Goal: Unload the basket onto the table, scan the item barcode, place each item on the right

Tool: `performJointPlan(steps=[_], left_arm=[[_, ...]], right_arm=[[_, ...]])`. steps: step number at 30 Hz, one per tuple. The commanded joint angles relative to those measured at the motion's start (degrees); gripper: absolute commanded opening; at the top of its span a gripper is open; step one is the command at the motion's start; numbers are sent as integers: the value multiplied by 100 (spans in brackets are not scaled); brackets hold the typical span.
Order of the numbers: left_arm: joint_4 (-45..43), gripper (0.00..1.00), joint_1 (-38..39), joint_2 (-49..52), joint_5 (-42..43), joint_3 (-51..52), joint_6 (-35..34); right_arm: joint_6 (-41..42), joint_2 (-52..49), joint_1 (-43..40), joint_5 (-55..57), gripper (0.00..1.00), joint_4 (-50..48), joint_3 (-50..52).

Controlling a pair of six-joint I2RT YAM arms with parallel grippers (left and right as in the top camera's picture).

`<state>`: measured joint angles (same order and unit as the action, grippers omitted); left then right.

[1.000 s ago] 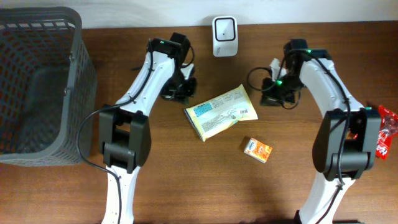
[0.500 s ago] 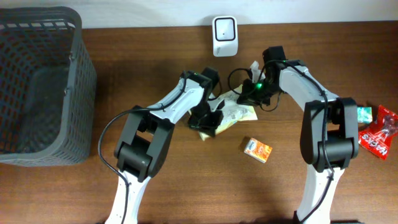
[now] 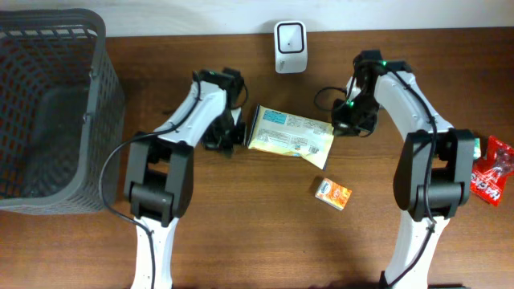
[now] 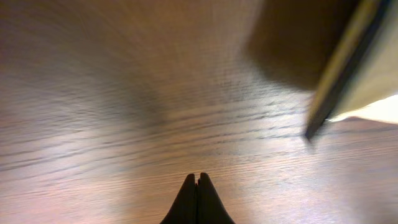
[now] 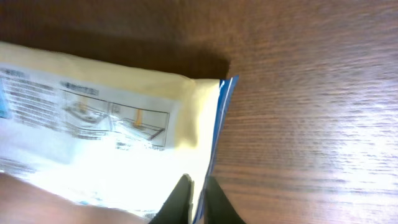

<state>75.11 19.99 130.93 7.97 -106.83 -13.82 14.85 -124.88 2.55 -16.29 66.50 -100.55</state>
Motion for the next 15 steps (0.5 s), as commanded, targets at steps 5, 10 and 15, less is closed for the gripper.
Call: performJointPlan(steps=[5, 10, 15], left_arm=[[61, 22, -179, -529, -245, -404, -72], [63, 42, -179, -529, -245, -402, -70], [63, 47, -179, -529, -247, -402, -70]], right_arm=[[-59, 149, -44, 750, 99, 251, 35], [-153, 74, -44, 0, 99, -299, 656], [-153, 74, -26, -660, 98, -820, 1207]])
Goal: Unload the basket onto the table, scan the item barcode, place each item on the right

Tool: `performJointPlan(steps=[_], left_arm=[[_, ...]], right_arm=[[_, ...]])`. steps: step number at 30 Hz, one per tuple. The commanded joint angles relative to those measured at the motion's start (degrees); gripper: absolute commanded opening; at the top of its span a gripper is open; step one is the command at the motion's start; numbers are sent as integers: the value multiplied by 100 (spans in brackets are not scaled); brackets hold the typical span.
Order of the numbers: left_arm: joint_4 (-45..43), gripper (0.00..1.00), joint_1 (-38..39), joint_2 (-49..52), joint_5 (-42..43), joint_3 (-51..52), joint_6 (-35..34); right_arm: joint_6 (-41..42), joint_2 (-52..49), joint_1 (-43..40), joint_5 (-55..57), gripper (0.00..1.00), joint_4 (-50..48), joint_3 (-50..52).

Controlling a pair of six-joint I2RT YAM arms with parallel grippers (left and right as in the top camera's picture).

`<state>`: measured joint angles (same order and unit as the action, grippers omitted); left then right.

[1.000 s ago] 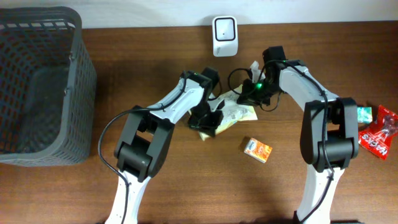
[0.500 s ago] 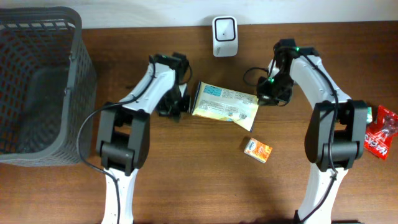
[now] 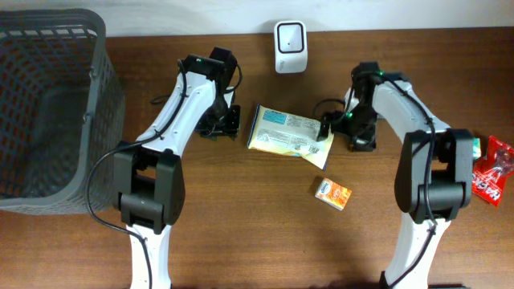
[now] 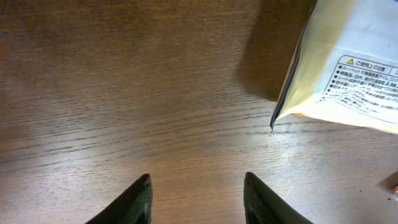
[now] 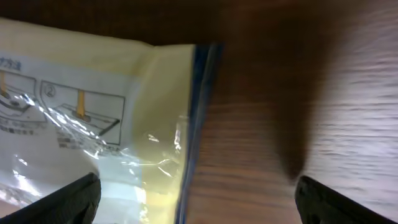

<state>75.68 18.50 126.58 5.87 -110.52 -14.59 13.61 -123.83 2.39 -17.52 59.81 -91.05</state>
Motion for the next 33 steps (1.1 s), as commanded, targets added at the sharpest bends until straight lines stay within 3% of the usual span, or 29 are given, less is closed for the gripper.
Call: performJointPlan(steps=[1, 4, 9, 11, 14, 17, 25, 33], left_arm=[[4, 48, -31, -94, -37, -33, 7], [0, 49, -31, -94, -35, -33, 7], [7, 49, -31, -94, -37, -33, 7], [7, 49, -31, -94, -35, -33, 7], [7, 50, -31, -94, -35, -33, 7], [7, 51, -31, -94, -35, -33, 7], [15, 49, -31, -94, -35, -33, 7], [7, 46, -31, -94, -35, -33, 9]], right_arm=[[-28, -31, -11, -621, 98, -284, 363], [-26, -31, -13, -1012, 89, -831, 713], [442, -31, -13, -1488, 66, -1908, 1429], [562, -31, -13, -1484, 48, -2175, 1624], [560, -31, -13, -1480, 35, -2282, 1690], [691, -31, -24, -1204, 4, -2354, 1687], [262, 297, -181, -1172, 4, -1495, 835], [-133, 1574, -111, 562, 4, 297, -975]])
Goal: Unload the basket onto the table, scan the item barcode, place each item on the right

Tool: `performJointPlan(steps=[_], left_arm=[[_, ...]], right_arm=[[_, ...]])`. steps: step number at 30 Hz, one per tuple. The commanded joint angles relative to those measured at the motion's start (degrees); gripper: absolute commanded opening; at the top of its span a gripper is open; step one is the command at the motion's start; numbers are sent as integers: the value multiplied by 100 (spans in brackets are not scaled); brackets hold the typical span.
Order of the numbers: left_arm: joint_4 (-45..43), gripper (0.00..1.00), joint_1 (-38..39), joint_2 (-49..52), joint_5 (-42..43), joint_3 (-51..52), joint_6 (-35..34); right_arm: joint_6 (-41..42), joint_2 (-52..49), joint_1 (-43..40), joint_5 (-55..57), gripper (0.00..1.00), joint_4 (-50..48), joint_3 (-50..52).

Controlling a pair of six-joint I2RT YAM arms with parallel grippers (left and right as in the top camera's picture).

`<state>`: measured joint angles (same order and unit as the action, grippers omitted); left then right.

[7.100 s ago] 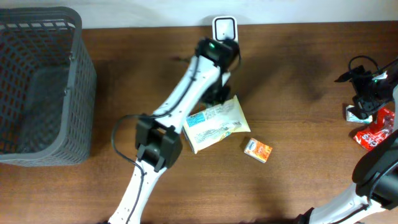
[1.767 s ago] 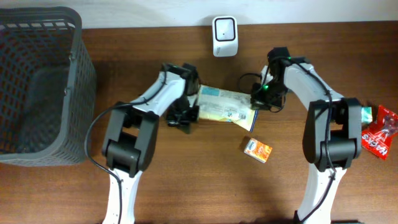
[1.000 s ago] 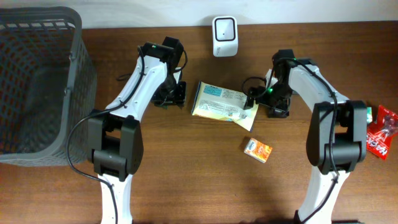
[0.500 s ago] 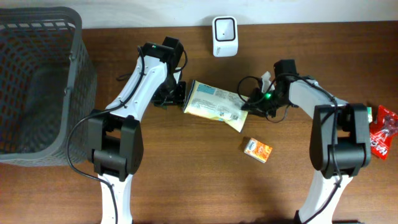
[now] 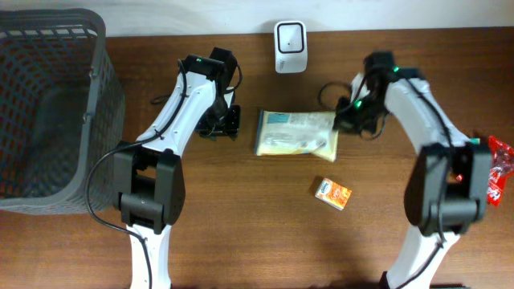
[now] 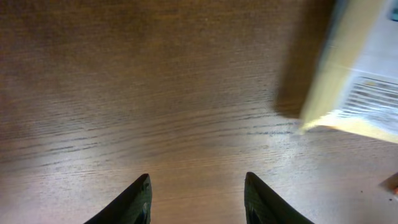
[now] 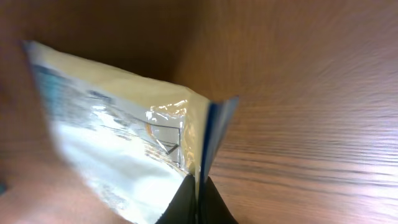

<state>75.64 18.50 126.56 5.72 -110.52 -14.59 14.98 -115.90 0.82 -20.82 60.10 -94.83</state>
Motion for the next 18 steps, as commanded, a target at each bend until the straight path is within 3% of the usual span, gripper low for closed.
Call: performJointPlan(steps=[1, 2, 4, 11, 17, 18], left_arm=[[11, 45, -31, -92, -20, -33, 7], [13, 32, -31, -92, -22, -33, 7], [13, 24, -31, -92, -20, -33, 7], [-59, 27, -31, -92, -20, -33, 7], [-11, 27, -31, -92, -22, -33, 9], [2, 27, -31, -92, -22, -33, 9]], right_arm=[[-269, 916, 68, 1056, 4, 352, -697], [-260, 1075, 81, 1292, 4, 470, -804], [-170, 1335, 140, 1897, 4, 750, -949], [190, 1423, 1047, 3486, 4, 1169, -927], [850, 533, 1965, 3261, 5, 772, -922], [848, 337, 2039, 2992, 13, 656, -922]])
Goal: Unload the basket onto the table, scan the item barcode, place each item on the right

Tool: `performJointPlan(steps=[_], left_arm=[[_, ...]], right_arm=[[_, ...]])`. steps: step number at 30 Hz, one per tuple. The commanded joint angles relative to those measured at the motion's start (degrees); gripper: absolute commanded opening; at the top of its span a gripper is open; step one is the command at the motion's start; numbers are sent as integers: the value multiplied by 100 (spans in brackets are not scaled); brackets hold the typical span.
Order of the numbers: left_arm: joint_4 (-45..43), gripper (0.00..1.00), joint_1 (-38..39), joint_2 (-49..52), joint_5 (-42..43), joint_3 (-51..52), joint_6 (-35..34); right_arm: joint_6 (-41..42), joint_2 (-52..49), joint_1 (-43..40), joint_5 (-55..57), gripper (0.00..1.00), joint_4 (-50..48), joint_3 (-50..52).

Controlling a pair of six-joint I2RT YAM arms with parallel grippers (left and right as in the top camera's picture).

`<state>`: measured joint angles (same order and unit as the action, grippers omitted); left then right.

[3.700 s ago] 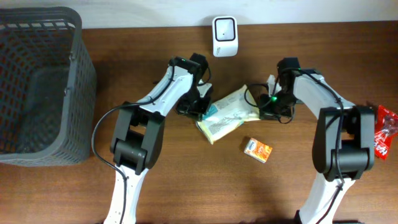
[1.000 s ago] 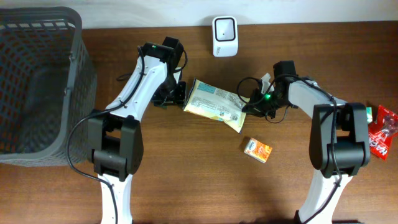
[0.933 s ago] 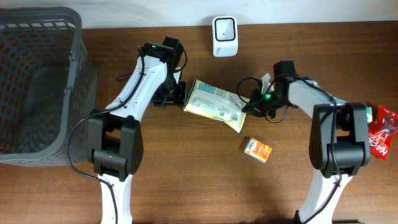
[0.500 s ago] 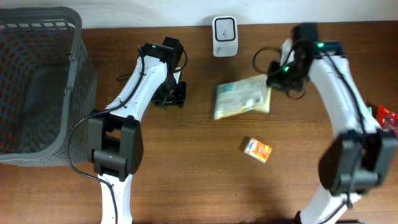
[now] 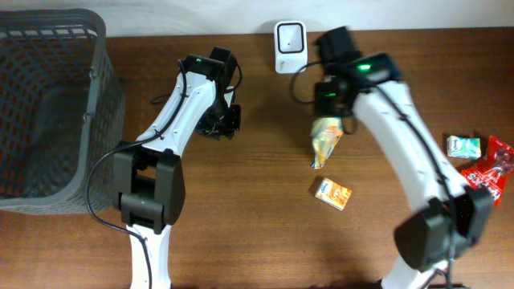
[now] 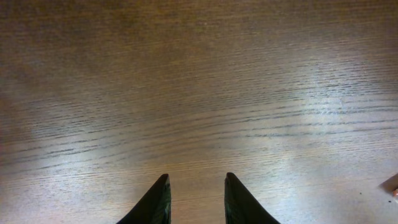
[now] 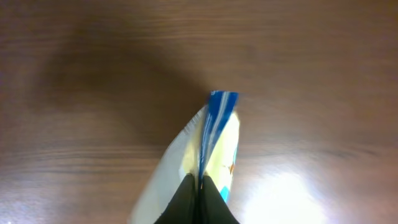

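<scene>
The cream and blue snack packet (image 5: 325, 140) hangs edge-on in the air below the white barcode scanner (image 5: 289, 36), which stands at the table's back edge. My right gripper (image 7: 200, 180) is shut on the packet (image 7: 214, 140) at its blue sealed edge, lifting it off the wood. My left gripper (image 6: 196, 179) is open over bare table, left of the scanner, with nothing between its fingers; overhead it shows as the left gripper (image 5: 221, 120).
A dark mesh basket (image 5: 48, 104) fills the far left. A small orange box (image 5: 332, 193) lies in front of the held packet. A small green-white box (image 5: 463, 146) and a red packet (image 5: 490, 172) lie at the right edge.
The right gripper has lifted the packet off the table and carried it left, toward the scanner; it now hangs edge-on. The left jaws stand a little narrower, still open. The packet has left the left wrist view.
Both grippers were shut at the ends of the flat packet. Then both were open and the left arm stood back. Then the right gripper was shut on the packet's right edge, still on the table. Now it holds the packet in the air by the scanner.
</scene>
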<state>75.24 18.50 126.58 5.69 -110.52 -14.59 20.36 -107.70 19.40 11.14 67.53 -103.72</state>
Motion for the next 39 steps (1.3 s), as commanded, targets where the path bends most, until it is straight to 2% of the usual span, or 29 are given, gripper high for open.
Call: performJointPlan(steps=[1, 4, 5, 7, 8, 9, 12, 13, 18, 20, 23, 27, 31, 34, 39], left_arm=[[52, 27, -31, -94, -20, -33, 9], [55, 27, -31, -94, -20, -33, 9], [63, 25, -31, -94, -22, -33, 9], [94, 22, -37, -94, -81, -33, 9], [101, 21, -46, -94, -111, -33, 11], [111, 22, -61, -94, -122, -33, 9], [162, 25, -181, -94, -118, -33, 9], [179, 26, -214, -94, -116, -33, 9], [219, 29, -326, -94, -103, -33, 9], [199, 30, -328, -94, -103, -33, 9], [140, 32, -328, -94, -103, -33, 9], [118, 35, -328, -94, -101, -33, 7], [109, 37, -328, -94, -101, -33, 7], [109, 38, -328, -94, -101, -33, 7], [87, 39, -328, -94, -101, -33, 7]], right_arm=[[310, -682, 249, -573, 18, -219, -33], [310, -981, 328, -1320, 21, -507, -35], [310, -1012, 341, -1567, 28, -612, -35], [310, -966, 330, -1644, 70, -664, -90], [306, -944, 302, -1644, 82, -632, -157], [299, -903, 260, -1641, 88, -549, -258], [140, -809, 13, -1652, 93, 35, -909], [61, -804, -90, -1646, 98, 271, -1154], [-1152, -804, -802, -1650, 99, 1556, -2035], [-1961, -817, -1117, -1648, 99, 2094, -1952], [-2599, -817, -1370, -1641, 99, 2441, -1541], [-2983, -817, -1456, -1191, 98, 2131, -861], [-4299, -817, -1373, -1591, 98, 1362, -42], [-5261, -817, -1204, -1421, 99, 1054, 468], [-6028, -817, -1165, -1088, 99, 520, 890]])
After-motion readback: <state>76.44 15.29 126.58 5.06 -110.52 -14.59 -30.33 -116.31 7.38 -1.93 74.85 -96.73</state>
